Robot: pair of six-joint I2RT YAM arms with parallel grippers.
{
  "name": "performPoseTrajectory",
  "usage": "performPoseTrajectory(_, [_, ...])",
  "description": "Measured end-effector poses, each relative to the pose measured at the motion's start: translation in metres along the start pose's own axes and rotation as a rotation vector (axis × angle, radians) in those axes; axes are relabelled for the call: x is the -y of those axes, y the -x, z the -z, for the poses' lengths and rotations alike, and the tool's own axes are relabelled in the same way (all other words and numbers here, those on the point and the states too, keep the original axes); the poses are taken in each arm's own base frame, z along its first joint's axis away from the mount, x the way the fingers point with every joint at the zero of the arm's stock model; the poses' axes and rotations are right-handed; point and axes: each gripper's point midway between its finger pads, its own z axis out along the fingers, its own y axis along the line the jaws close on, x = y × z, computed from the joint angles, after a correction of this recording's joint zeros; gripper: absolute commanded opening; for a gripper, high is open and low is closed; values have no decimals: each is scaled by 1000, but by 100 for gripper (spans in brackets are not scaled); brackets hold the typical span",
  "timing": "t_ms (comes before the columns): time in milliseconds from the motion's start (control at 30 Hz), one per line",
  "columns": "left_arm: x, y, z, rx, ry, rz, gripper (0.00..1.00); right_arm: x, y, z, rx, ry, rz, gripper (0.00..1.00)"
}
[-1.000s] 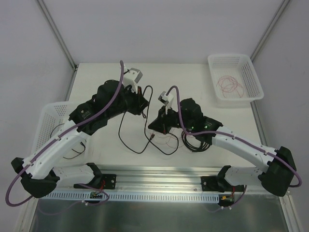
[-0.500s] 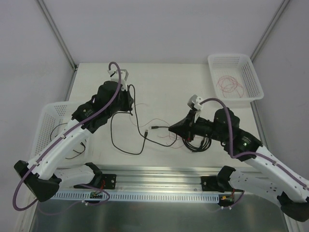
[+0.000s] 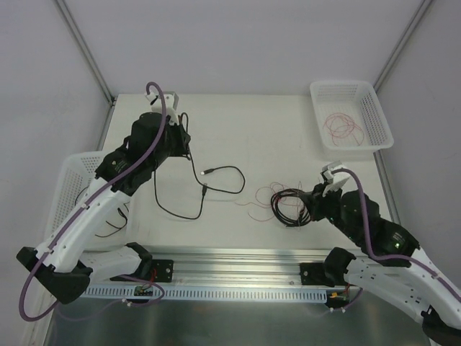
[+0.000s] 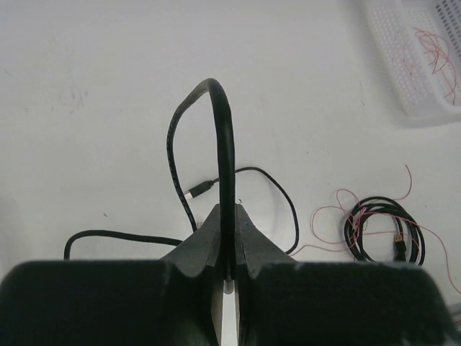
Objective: Untangle the cables
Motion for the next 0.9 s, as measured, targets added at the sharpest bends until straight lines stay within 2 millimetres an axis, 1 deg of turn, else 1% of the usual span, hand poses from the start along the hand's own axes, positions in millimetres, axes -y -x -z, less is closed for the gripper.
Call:
performPoseTrajectory(100, [1, 21, 13, 60, -9, -7, 0, 27, -46, -10, -120, -152, -6, 1])
performPoseTrajectory(200, [3, 42, 28, 119, -24, -7, 0, 48, -80, -15, -230, -284, -18, 16])
performPoseTrajectory(233, [4, 50, 33, 139, -31, -4, 0, 51, -87, -17, -257, -310, -20, 28])
performPoseTrajectory(300, [8, 65, 42, 177, -47, 0, 0, 56, -100, -21, -309, -356, -32, 40])
performPoseTrajectory(333, [9, 73, 47, 196, -55, -1, 0, 56, -106, -23, -329, -367, -40, 51])
performPoseTrajectory(367, [11, 80, 52, 210, -63, 0, 0, 55, -111, -25, -346, -374, -52, 56])
performPoseTrajectory(400, [13, 88, 57, 230, -71, 0, 0, 55, -115, -26, -358, -377, -59, 62])
performPoseTrajectory(433, [14, 96, 63, 250, -76, -3, 0, 54, -117, -27, -362, -376, -68, 72])
performPoseTrajectory(533, [15, 124, 81, 319, -81, -18, 0, 51, -117, -28, -351, -364, -96, 84])
performPoseTrajectory(633, [9, 151, 96, 393, -41, -30, 0, 50, -115, -27, -341, -359, -110, 87])
performPoseTrajectory(733, [-8, 171, 107, 449, 56, -38, 0, 50, -114, -27, -337, -358, -112, 90])
performPoseTrajectory(800, [-24, 178, 112, 473, 144, -44, 0, 50, -115, -26, -341, -360, -110, 91])
performPoseTrajectory(900, [-55, 184, 123, 495, 315, -61, 0, 50, -115, -24, -338, -358, -114, 91])
